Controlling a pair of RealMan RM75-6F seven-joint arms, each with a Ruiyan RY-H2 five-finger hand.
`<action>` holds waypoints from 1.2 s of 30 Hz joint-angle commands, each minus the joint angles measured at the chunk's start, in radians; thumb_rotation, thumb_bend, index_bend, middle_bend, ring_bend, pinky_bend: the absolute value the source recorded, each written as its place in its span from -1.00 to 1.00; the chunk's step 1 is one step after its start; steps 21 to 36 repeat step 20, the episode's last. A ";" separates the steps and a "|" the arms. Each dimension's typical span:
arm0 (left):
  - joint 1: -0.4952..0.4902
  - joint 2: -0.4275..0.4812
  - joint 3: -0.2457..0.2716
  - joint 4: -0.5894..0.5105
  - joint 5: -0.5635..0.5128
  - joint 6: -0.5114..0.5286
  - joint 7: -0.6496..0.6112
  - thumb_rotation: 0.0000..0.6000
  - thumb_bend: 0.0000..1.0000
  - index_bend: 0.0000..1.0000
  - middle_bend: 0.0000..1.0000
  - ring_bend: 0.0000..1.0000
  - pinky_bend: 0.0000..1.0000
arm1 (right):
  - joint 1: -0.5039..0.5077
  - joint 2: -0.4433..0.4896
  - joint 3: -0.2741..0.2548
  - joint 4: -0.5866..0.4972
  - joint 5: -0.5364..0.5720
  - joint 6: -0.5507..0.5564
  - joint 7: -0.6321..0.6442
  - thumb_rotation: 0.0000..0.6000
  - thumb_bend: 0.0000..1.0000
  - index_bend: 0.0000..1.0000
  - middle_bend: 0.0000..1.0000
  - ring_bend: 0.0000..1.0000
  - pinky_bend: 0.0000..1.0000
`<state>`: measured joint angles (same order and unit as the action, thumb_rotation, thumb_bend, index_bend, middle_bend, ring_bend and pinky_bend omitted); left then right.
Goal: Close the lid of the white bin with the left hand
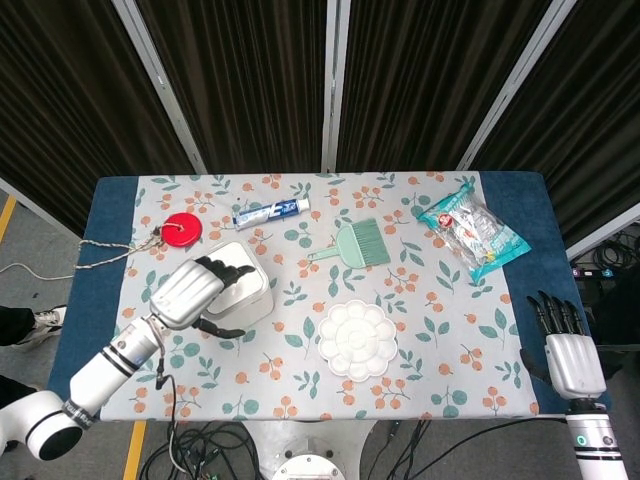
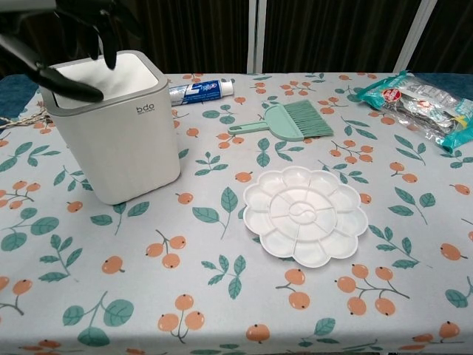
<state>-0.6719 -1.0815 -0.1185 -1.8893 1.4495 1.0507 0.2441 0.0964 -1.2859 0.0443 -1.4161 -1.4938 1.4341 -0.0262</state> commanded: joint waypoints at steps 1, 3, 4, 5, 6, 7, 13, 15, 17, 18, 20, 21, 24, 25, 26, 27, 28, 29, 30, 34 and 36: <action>0.070 0.053 -0.030 -0.039 0.015 0.139 -0.004 -0.16 -0.96 -0.62 -0.28 -0.30 -0.15 | 0.000 0.000 -0.001 0.001 -0.001 -0.001 0.002 1.00 -0.50 -1.00 -1.00 -1.00 -1.00; 0.123 0.076 -0.021 -0.047 0.026 0.217 0.000 -0.15 -0.96 -0.62 -0.28 -0.30 -0.15 | 0.000 0.001 -0.002 0.002 -0.003 0.000 0.005 1.00 -0.50 -1.00 -1.00 -1.00 -1.00; 0.150 0.083 -0.012 -0.047 0.031 0.252 0.001 -0.15 -0.96 -0.62 -0.28 -0.30 -0.15 | -0.001 0.001 -0.002 0.002 -0.004 0.001 0.006 1.00 -0.50 -1.00 -1.00 -1.00 -1.00; 0.177 0.086 -0.002 -0.045 0.036 0.284 0.001 -0.15 -0.96 -0.62 -0.29 -0.30 -0.15 | -0.002 0.002 -0.002 0.002 -0.005 0.004 0.007 1.00 -0.50 -1.00 -1.00 -1.00 -1.00; 0.207 0.088 0.012 -0.039 0.040 0.317 0.000 -0.16 -0.96 -0.62 -0.29 -0.30 -0.15 | -0.003 0.003 -0.002 0.001 -0.006 0.006 0.008 1.00 -0.50 -1.00 -1.00 -1.00 -1.00; 0.249 0.085 0.034 -0.025 0.044 0.358 -0.005 -0.16 -0.96 -0.61 -0.29 -0.30 -0.15 | -0.004 0.005 -0.002 -0.001 -0.007 0.010 0.009 1.00 -0.50 -1.00 -1.00 -1.00 -1.00; 0.430 -0.010 0.153 0.172 0.032 0.470 -0.063 -0.16 -0.99 -0.61 -0.41 -0.44 -0.23 | -0.008 0.011 -0.007 -0.008 -0.022 0.024 0.007 1.00 -0.50 -1.00 -1.00 -1.00 -1.00; 0.468 -0.054 0.167 0.251 0.022 0.493 -0.068 -0.16 -1.00 -0.66 -0.53 -0.60 -0.33 | -0.009 0.009 -0.011 -0.008 -0.029 0.026 0.006 1.00 -0.53 -1.00 -1.00 -1.00 -1.00; 0.500 -0.096 0.173 0.322 0.012 0.512 -0.077 -0.11 -1.00 -0.71 -0.64 -0.74 -0.41 | -0.013 0.000 -0.013 -0.002 -0.038 0.039 -0.002 1.00 -0.57 -1.00 -1.00 -1.00 -1.00; 0.509 -0.111 0.171 0.350 0.011 0.519 -0.082 -0.06 -1.00 -0.73 -0.70 -0.80 -0.46 | -0.015 -0.007 -0.012 0.003 -0.041 0.048 -0.006 1.00 -0.59 -1.00 -1.00 -1.00 -1.00; 0.521 -0.141 0.167 0.405 0.015 0.527 -0.093 -0.03 -1.00 -0.77 -0.77 -0.86 -0.53 | -0.021 -0.022 -0.010 0.014 -0.048 0.067 -0.013 1.00 -0.59 -1.00 -1.00 -1.00 -1.00; 0.521 -0.141 0.167 0.405 0.015 0.527 -0.093 -0.03 -1.00 -0.77 -0.77 -0.86 -0.53 | -0.021 -0.022 -0.010 0.014 -0.048 0.067 -0.013 1.00 -0.59 -1.00 -1.00 -1.00 -1.00; 0.521 -0.141 0.167 0.405 0.015 0.527 -0.093 -0.03 -1.00 -0.77 -0.77 -0.86 -0.53 | -0.021 -0.022 -0.010 0.014 -0.048 0.067 -0.013 1.00 -0.59 -1.00 -1.00 -1.00 -1.00; 0.521 -0.141 0.167 0.405 0.015 0.527 -0.093 -0.03 -1.00 -0.77 -0.77 -0.86 -0.53 | -0.021 -0.022 -0.010 0.014 -0.048 0.067 -0.013 1.00 -0.59 -1.00 -1.00 -1.00 -1.00; 0.521 -0.141 0.167 0.405 0.015 0.527 -0.093 -0.03 -1.00 -0.77 -0.77 -0.86 -0.53 | -0.021 -0.022 -0.010 0.014 -0.048 0.067 -0.013 1.00 -0.59 -1.00 -1.00 -1.00 -1.00; 0.521 -0.141 0.167 0.405 0.015 0.527 -0.093 -0.03 -1.00 -0.77 -0.77 -0.86 -0.53 | -0.021 -0.022 -0.010 0.014 -0.048 0.067 -0.013 1.00 -0.59 -1.00 -1.00 -1.00 -1.00; 0.521 -0.141 0.167 0.405 0.015 0.527 -0.093 -0.03 -1.00 -0.77 -0.77 -0.86 -0.53 | -0.021 -0.022 -0.010 0.014 -0.048 0.067 -0.013 1.00 -0.59 -1.00 -1.00 -1.00 -1.00; 0.521 -0.141 0.167 0.405 0.015 0.527 -0.093 -0.03 -1.00 -0.77 -0.77 -0.86 -0.53 | -0.021 -0.022 -0.010 0.014 -0.048 0.067 -0.013 1.00 -0.59 -1.00 -1.00 -1.00 -1.00; 0.521 -0.141 0.167 0.405 0.015 0.527 -0.093 -0.03 -1.00 -0.77 -0.77 -0.86 -0.53 | -0.021 -0.022 -0.010 0.014 -0.048 0.067 -0.013 1.00 -0.59 -1.00 -1.00 -1.00 -1.00; 0.521 -0.141 0.167 0.405 0.015 0.527 -0.093 -0.03 -1.00 -0.77 -0.77 -0.86 -0.53 | -0.021 -0.022 -0.010 0.014 -0.048 0.067 -0.013 1.00 -0.59 -1.00 -1.00 -1.00 -1.00; 0.521 -0.141 0.167 0.405 0.015 0.527 -0.093 -0.03 -1.00 -0.77 -0.77 -0.86 -0.53 | -0.021 -0.022 -0.010 0.014 -0.048 0.067 -0.013 1.00 -0.59 -1.00 -1.00 -1.00 -1.00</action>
